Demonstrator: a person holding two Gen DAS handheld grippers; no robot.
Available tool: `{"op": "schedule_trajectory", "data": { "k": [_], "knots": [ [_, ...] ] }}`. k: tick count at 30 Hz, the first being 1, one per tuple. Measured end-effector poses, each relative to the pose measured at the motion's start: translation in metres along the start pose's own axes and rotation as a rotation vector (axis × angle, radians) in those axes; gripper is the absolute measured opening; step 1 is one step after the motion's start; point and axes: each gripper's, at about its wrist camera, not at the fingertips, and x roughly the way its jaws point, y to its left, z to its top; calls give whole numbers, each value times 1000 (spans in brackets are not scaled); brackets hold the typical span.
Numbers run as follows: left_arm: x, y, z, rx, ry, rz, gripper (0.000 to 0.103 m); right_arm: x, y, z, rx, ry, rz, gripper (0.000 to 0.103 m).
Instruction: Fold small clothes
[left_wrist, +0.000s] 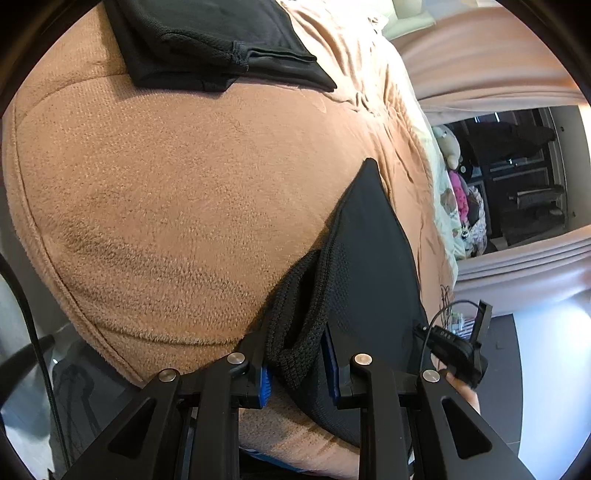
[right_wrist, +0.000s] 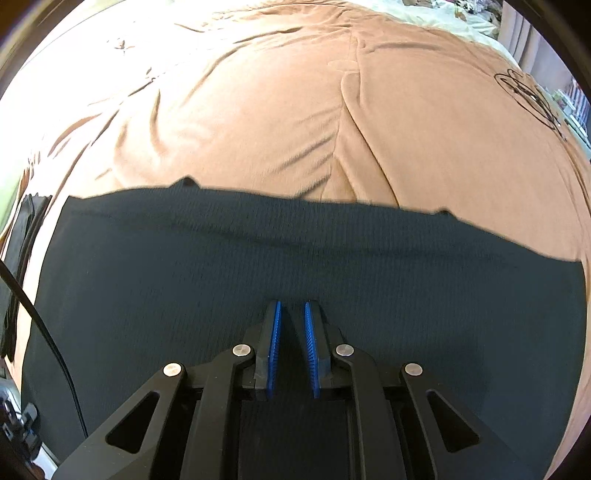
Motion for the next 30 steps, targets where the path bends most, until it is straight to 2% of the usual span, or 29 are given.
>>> {"op": "schedule_trajectory", "data": {
  "k": [8,9,12,14,16,19,24,30],
  "knots": [
    [-2,0,-6,15,-11,20,22,21,-7,26,10,7,28,10],
    [-2,-1,-6,14,-10,24,16,22,-6,29,4,5,26,10],
    [-4,-3,-7,18,-5,25,9,15,-7,33,23,10,47,10],
    [-7,-4,-7,13,4,-5,7,5,-8,30,22,-10,79,10],
    [-11,-4,-8,3,8,-39,7,-3,-8,19,15,-18,95,10],
    [-15,-9,-9,4,11,-52,6,-15,-7,1,16,-17,126,10],
    [-25,-30,-11,53,5,-96,6,-29,-7,-39,40,-2,211,10],
    [-32,-56,-4,93,14,-156,5,-38,-3,-84,47,21,271,10]
  ]
}}
